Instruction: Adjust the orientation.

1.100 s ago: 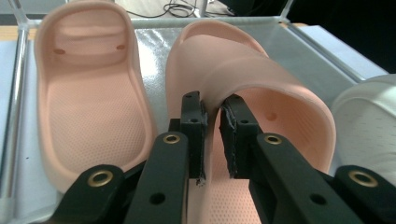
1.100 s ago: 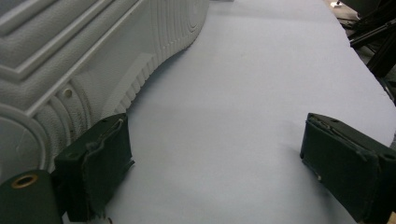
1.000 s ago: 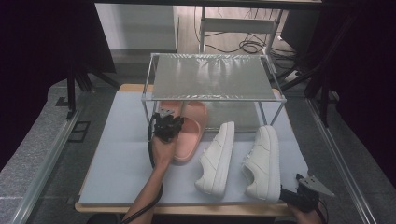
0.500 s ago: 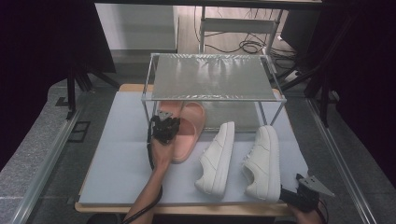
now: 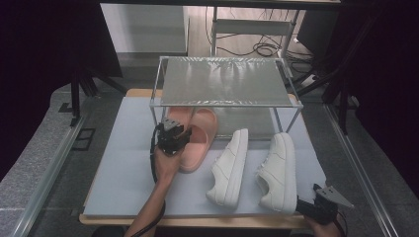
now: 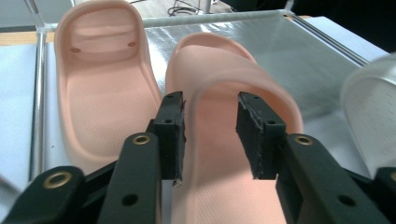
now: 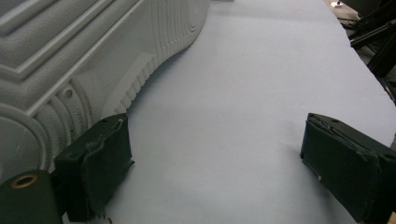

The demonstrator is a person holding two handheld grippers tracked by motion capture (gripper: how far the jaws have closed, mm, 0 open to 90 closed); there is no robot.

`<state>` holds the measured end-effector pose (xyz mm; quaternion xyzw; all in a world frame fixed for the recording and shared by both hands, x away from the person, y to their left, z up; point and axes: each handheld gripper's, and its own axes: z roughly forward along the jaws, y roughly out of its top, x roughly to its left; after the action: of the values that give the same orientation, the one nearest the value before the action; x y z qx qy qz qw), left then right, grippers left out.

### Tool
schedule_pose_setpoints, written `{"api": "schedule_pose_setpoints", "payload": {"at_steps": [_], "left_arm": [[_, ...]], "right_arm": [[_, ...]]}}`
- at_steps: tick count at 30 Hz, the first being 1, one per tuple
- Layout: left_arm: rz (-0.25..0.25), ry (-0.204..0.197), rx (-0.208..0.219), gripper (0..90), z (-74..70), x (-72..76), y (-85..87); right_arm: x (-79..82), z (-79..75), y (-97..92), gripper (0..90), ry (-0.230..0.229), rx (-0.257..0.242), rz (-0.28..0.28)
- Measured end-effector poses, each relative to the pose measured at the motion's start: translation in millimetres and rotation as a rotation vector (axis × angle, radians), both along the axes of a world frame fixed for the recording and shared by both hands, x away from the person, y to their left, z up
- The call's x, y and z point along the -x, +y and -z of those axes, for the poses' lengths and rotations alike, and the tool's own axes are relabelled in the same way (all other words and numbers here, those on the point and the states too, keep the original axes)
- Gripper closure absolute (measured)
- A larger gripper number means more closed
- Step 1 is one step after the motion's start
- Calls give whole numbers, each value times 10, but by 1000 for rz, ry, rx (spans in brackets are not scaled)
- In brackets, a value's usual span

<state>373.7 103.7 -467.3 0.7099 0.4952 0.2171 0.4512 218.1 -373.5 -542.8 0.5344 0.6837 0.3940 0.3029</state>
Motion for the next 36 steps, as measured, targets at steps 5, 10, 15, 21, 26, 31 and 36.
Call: {"api": "schedule_pose_setpoints", "payload": {"at_steps": [5,10,15,21,26,31,36], "left_arm": [[48,-5,-26,588,-15,151,69],[106,-1,-10,603,17,321,156],[154,5,-21,699,78,496,177],[202,24,-18,835,148,672,179],[237,46,-37,894,253,817,156],[243,64,-59,895,368,930,139],[245,77,-100,895,449,964,109]], "right_arm": [[0,0,1,81,0,0,1],[0,0,2,81,0,0,1],[0,1,1,81,0,1,1],[0,0,2,82,0,0,2],[0,0,2,81,0,0,2],[0,0,3,81,0,0,2],[0,0,3,81,0,0,2]]}}
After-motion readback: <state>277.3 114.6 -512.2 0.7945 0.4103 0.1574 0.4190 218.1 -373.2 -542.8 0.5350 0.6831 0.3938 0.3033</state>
